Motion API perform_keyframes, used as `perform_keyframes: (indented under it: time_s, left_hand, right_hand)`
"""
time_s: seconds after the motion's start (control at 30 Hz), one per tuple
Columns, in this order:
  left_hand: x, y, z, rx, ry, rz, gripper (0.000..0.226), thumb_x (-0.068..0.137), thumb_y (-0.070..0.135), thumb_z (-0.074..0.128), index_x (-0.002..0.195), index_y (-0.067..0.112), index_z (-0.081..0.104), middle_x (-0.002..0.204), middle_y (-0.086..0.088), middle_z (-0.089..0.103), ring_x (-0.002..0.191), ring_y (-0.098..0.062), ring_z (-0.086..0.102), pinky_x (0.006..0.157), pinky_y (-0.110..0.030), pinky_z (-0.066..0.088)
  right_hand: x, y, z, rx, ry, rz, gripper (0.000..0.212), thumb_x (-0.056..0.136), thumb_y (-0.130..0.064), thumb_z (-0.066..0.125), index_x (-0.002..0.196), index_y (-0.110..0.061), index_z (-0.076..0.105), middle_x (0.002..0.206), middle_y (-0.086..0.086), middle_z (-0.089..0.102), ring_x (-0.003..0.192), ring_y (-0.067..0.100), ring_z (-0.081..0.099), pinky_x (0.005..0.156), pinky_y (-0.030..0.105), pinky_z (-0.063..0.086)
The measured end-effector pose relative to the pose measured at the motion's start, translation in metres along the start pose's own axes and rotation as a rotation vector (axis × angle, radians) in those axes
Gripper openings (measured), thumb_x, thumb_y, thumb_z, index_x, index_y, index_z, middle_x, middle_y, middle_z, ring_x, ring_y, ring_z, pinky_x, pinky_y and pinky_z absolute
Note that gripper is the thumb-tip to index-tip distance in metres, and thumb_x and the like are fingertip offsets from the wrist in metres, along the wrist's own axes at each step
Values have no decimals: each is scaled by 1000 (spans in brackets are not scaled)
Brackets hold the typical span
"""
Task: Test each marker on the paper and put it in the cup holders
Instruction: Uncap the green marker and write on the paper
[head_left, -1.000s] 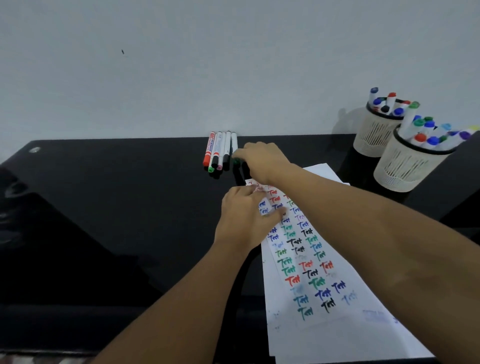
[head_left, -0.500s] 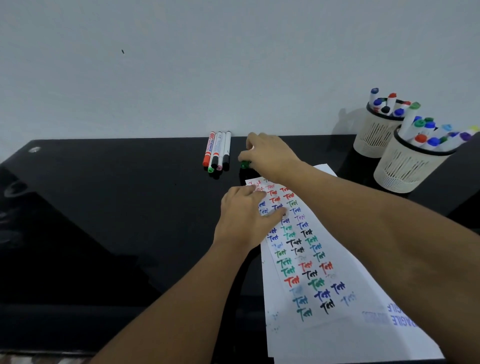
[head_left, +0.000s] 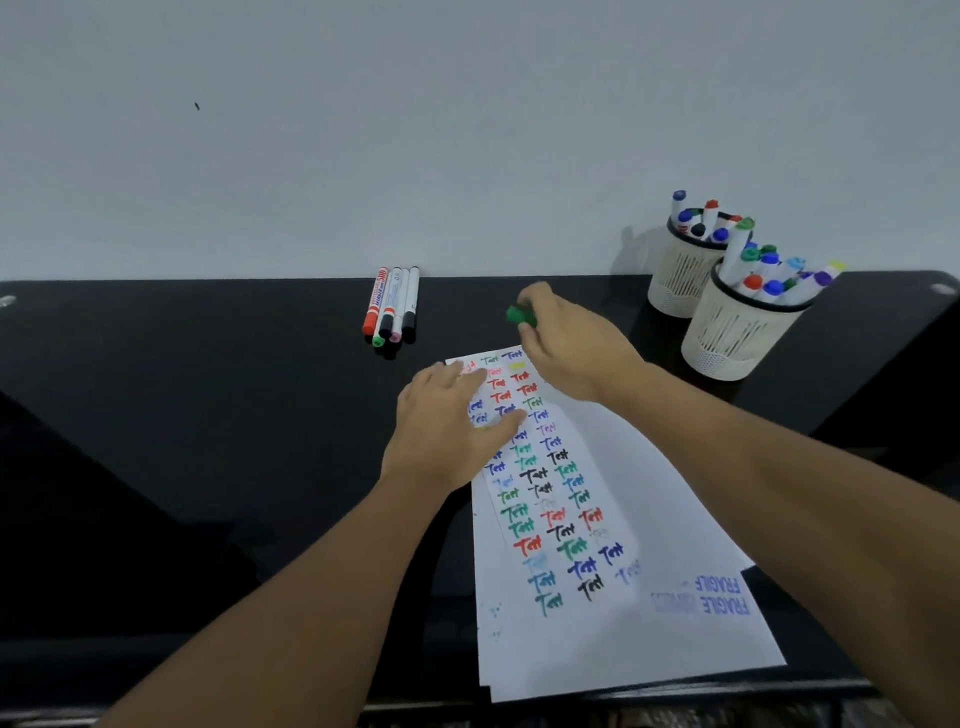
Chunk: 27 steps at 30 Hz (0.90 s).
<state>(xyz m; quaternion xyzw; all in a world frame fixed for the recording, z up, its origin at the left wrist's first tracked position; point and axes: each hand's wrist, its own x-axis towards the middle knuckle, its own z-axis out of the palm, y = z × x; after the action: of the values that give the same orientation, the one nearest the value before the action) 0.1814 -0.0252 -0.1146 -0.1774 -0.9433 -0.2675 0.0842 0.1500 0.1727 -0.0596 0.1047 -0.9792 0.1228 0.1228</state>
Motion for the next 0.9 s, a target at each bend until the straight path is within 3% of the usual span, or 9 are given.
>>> perform_keyframes:
  time_s: [0.07, 0.13, 0.27, 0.67, 0.83, 0.9]
  left_hand:
    - [2, 0, 2, 67, -70, 13, 90, 82, 81, 50, 155, 30, 35, 163, -3, 29, 153, -24, 15, 125, -50, 10]
    - [4, 0, 3, 109, -121, 36, 95, 80, 86, 43, 158, 35, 22, 167, -2, 19, 155, -23, 4, 125, -52, 1]
    - [4, 0, 4, 123, -136, 69, 97, 79, 87, 40, 159, 36, 16, 167, 0, 19, 155, -23, 4, 125, -51, 0]
    - [2, -6, 11, 77, 33, 225, 65, 97, 54, 55, 154, 28, 38, 152, 1, 49, 146, -25, 35, 121, -49, 23]
    - [4, -10, 13, 60, 133, 340, 44, 100, 39, 58, 143, 27, 55, 136, -3, 62, 132, -25, 51, 109, -52, 39]
    - [4, -13, 14, 70, 165, 386, 38, 101, 38, 56, 136, 25, 62, 131, -2, 65, 125, -25, 56, 104, -51, 43]
  right_hand:
    - [-16, 7, -2, -17, -34, 38, 22, 110, -35, 39, 126, -21, 44, 104, 1, 63, 75, 14, 58, 65, 38, 53]
    - [-30, 14, -4, -60, -69, 53, 27, 111, -39, 36, 131, -23, 46, 110, 0, 63, 85, 14, 60, 71, 38, 55]
    - [-52, 20, -11, -138, -132, 50, 41, 111, -46, 29, 147, -30, 44, 125, -2, 66, 100, 18, 64, 70, 34, 51]
    - [-65, 9, -13, -227, -165, -13, 51, 105, -63, 27, 147, -42, 47, 126, -9, 70, 103, 15, 67, 69, 35, 56]
    - [-65, 5, -9, -99, -197, 3, 45, 104, -63, 38, 128, -30, 58, 111, -6, 72, 84, 11, 58, 56, 25, 36]
    - [-66, 0, -9, -55, -199, -19, 43, 104, -61, 40, 124, -29, 60, 111, -6, 72, 84, 9, 58, 57, 24, 35]
